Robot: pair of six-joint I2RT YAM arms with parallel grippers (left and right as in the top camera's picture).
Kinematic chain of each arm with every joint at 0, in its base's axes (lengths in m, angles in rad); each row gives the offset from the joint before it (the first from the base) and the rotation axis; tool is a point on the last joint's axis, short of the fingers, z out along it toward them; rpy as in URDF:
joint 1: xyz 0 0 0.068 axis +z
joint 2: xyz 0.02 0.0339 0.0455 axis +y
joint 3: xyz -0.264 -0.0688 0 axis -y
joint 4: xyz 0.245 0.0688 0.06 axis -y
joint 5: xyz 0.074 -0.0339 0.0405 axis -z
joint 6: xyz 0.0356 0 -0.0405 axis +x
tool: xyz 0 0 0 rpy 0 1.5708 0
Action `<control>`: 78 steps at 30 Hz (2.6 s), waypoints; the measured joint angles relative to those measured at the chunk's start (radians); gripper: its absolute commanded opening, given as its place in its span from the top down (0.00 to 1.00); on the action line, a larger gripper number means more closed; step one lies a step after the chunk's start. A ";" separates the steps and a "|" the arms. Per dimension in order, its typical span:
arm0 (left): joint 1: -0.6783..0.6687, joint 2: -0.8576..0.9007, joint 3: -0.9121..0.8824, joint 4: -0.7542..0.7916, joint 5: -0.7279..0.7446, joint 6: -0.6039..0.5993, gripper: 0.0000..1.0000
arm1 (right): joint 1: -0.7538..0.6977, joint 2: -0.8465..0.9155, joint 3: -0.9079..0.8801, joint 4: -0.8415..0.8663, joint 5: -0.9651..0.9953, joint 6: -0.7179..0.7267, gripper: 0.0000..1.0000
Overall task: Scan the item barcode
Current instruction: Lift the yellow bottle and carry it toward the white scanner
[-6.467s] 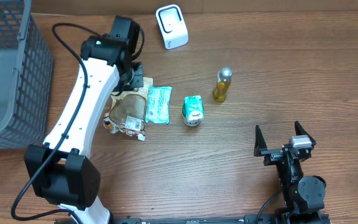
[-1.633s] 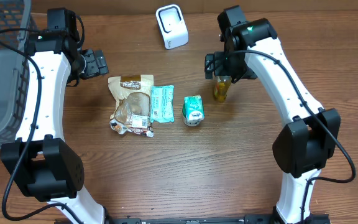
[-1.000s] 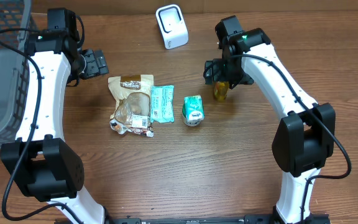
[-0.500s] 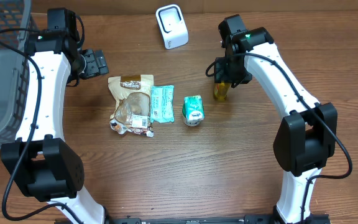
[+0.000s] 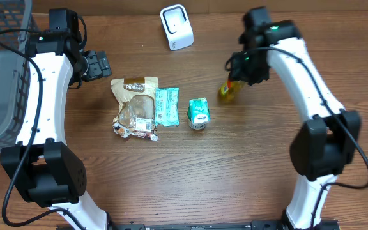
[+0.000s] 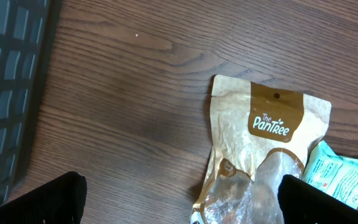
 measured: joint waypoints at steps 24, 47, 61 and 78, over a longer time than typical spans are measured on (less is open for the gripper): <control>0.000 0.000 0.000 0.000 0.000 0.000 0.01 | -0.128 -0.164 0.023 -0.385 -0.875 -0.590 0.73; 0.000 0.000 0.000 0.000 0.000 0.000 0.00 | -0.047 -0.407 0.007 -0.387 -0.885 -0.496 0.72; 0.000 0.000 0.000 0.000 0.000 0.000 0.00 | -0.042 -0.410 0.010 0.053 -0.351 -0.084 0.73; 0.000 0.000 0.000 0.000 -0.001 0.000 0.00 | 0.318 -0.082 0.242 0.563 0.366 -0.333 0.78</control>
